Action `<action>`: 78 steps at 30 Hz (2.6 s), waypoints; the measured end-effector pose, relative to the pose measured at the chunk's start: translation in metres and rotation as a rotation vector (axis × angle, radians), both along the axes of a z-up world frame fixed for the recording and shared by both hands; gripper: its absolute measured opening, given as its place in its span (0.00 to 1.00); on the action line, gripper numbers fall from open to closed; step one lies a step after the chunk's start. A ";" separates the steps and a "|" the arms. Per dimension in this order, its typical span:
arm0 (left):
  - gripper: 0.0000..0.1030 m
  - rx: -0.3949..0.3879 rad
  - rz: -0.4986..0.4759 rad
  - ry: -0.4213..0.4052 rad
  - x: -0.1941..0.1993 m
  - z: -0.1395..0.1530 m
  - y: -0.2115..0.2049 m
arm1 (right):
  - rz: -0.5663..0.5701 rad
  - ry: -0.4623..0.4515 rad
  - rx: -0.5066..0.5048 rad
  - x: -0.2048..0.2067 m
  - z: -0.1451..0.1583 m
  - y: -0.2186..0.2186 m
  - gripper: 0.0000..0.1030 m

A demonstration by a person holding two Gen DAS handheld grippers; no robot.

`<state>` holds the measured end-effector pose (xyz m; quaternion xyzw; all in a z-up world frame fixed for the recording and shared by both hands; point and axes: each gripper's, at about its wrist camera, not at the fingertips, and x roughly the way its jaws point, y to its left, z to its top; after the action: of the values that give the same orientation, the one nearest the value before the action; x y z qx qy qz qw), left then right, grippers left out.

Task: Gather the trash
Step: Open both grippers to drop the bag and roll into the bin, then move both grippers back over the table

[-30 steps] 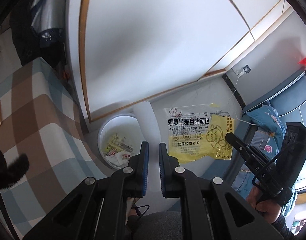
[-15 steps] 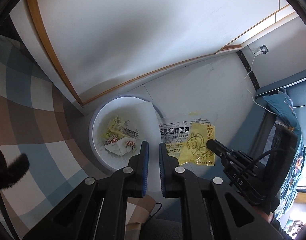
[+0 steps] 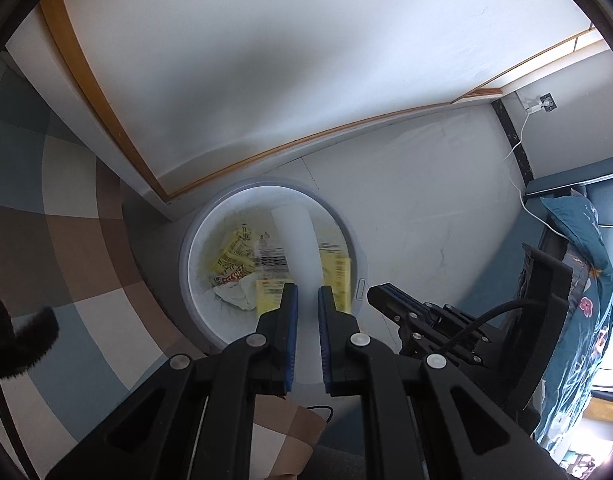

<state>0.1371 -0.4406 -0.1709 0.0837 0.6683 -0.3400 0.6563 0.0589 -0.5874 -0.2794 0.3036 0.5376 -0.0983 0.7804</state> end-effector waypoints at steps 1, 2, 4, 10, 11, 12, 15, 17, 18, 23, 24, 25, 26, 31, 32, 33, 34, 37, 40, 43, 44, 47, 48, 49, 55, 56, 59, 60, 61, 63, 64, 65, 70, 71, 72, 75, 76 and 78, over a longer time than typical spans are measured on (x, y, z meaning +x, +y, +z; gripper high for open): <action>0.06 0.003 -0.002 -0.001 0.002 -0.003 -0.001 | 0.005 -0.004 0.005 0.000 0.000 0.001 0.13; 0.06 0.007 -0.001 -0.001 0.002 -0.003 -0.001 | 0.009 -0.008 0.007 -0.001 0.001 0.002 0.17; 0.06 0.014 0.001 0.003 0.003 -0.005 -0.003 | 0.009 -0.017 0.001 -0.004 0.003 0.003 0.21; 0.06 0.036 -0.008 0.025 0.002 -0.011 -0.008 | -0.044 -0.029 0.029 -0.025 0.009 -0.006 0.29; 0.06 0.035 -0.009 0.030 0.001 -0.011 -0.009 | -0.052 -0.035 0.034 -0.030 0.011 -0.008 0.29; 0.06 0.037 -0.008 0.032 0.001 -0.011 -0.009 | -0.055 -0.041 0.034 -0.034 0.014 -0.010 0.29; 0.06 0.044 0.010 0.038 0.003 -0.014 -0.009 | -0.060 -0.057 0.014 -0.043 0.021 -0.010 0.29; 0.10 0.056 0.022 0.044 0.004 -0.017 -0.009 | -0.066 -0.064 0.007 -0.051 0.028 -0.014 0.29; 0.10 0.067 0.027 0.052 0.005 -0.019 -0.010 | -0.073 -0.066 0.003 -0.054 0.031 -0.015 0.29; 0.21 0.102 0.052 0.078 0.007 -0.024 -0.010 | -0.092 -0.085 -0.001 -0.065 0.047 -0.024 0.37; 0.26 0.109 0.057 0.080 0.006 -0.025 -0.010 | -0.092 -0.088 -0.004 -0.066 0.049 -0.024 0.37; 0.35 0.110 0.065 0.080 0.006 -0.024 -0.008 | -0.091 -0.088 -0.009 -0.067 0.050 -0.024 0.39; 0.42 0.108 0.069 0.073 0.005 -0.021 -0.007 | -0.091 -0.089 -0.010 -0.064 0.050 -0.021 0.41; 0.45 0.097 0.069 0.031 0.001 -0.007 0.000 | -0.102 -0.104 -0.015 -0.070 0.059 -0.022 0.48; 0.45 0.096 0.071 0.024 0.000 -0.005 0.001 | -0.103 -0.107 -0.013 -0.071 0.061 -0.022 0.50; 0.45 0.095 0.076 0.012 -0.002 -0.001 0.004 | -0.105 -0.108 -0.013 -0.072 0.062 -0.021 0.51; 0.47 0.089 0.080 0.004 -0.003 0.002 0.007 | -0.104 -0.109 -0.011 -0.073 0.063 -0.021 0.52; 0.56 0.071 0.081 -0.041 -0.008 0.013 0.015 | -0.101 -0.124 -0.012 -0.076 0.070 -0.016 0.56; 0.60 0.054 0.072 -0.101 -0.015 0.028 0.020 | -0.099 -0.147 -0.014 -0.079 0.080 -0.014 0.63; 0.60 0.032 0.078 -0.165 -0.020 0.046 0.028 | -0.105 -0.151 -0.030 -0.081 0.090 -0.009 0.71; 0.61 0.024 0.081 -0.181 -0.021 0.052 0.030 | -0.105 -0.155 -0.029 -0.082 0.092 -0.008 0.72; 0.63 0.000 0.099 -0.253 -0.027 0.071 0.041 | -0.101 -0.168 -0.042 -0.084 0.105 -0.003 0.73; 0.65 -0.009 0.104 -0.292 -0.029 0.080 0.046 | -0.097 -0.175 -0.049 -0.085 0.110 -0.001 0.74; 0.71 -0.016 0.108 -0.318 -0.032 0.086 0.050 | -0.092 -0.182 -0.058 -0.085 0.116 0.002 0.76; 0.79 -0.070 0.171 -0.426 -0.039 0.122 0.085 | -0.053 -0.235 -0.119 -0.087 0.154 0.024 0.82; 0.81 -0.073 0.192 -0.441 -0.038 0.127 0.094 | -0.042 -0.249 -0.125 -0.086 0.161 0.029 0.83; 0.82 -0.088 0.229 -0.469 -0.039 0.137 0.114 | -0.014 -0.259 -0.154 -0.083 0.174 0.042 0.83; 0.82 -0.092 0.243 -0.482 -0.038 0.141 0.125 | -0.011 -0.262 -0.160 -0.083 0.178 0.045 0.83; 0.82 -0.094 0.253 -0.492 -0.038 0.144 0.132 | -0.006 -0.267 -0.163 -0.082 0.184 0.049 0.83; 0.82 -0.096 0.279 -0.516 -0.038 0.149 0.150 | 0.005 -0.279 -0.170 -0.080 0.193 0.058 0.83; 0.82 -0.098 0.294 -0.528 -0.036 0.154 0.159 | 0.011 -0.291 -0.178 -0.078 0.201 0.064 0.84; 0.83 -0.101 0.311 -0.538 -0.034 0.157 0.170 | 0.020 -0.303 -0.183 -0.077 0.207 0.069 0.85; 0.86 -0.105 0.390 -0.582 -0.027 0.170 0.219 | 0.087 -0.363 -0.209 -0.060 0.239 0.108 0.87; 0.86 -0.110 0.402 -0.588 -0.024 0.172 0.231 | 0.107 -0.378 -0.213 -0.055 0.246 0.119 0.88; 0.87 -0.112 0.401 -0.592 -0.024 0.175 0.238 | 0.126 -0.387 -0.219 -0.050 0.252 0.128 0.89; 0.87 -0.092 0.450 -0.629 -0.017 0.180 0.275 | 0.194 -0.398 -0.280 -0.033 0.267 0.157 0.90; 0.87 -0.092 0.469 -0.632 -0.013 0.181 0.287 | 0.211 -0.408 -0.284 -0.028 0.271 0.164 0.91; 0.87 -0.083 0.504 -0.633 -0.006 0.184 0.311 | 0.235 -0.425 -0.272 -0.016 0.279 0.178 0.91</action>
<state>0.1310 -0.1297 0.0127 -0.0087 0.4187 -0.1524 0.8952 0.0434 -0.4095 -0.0002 0.1457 0.3752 -0.0125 0.9154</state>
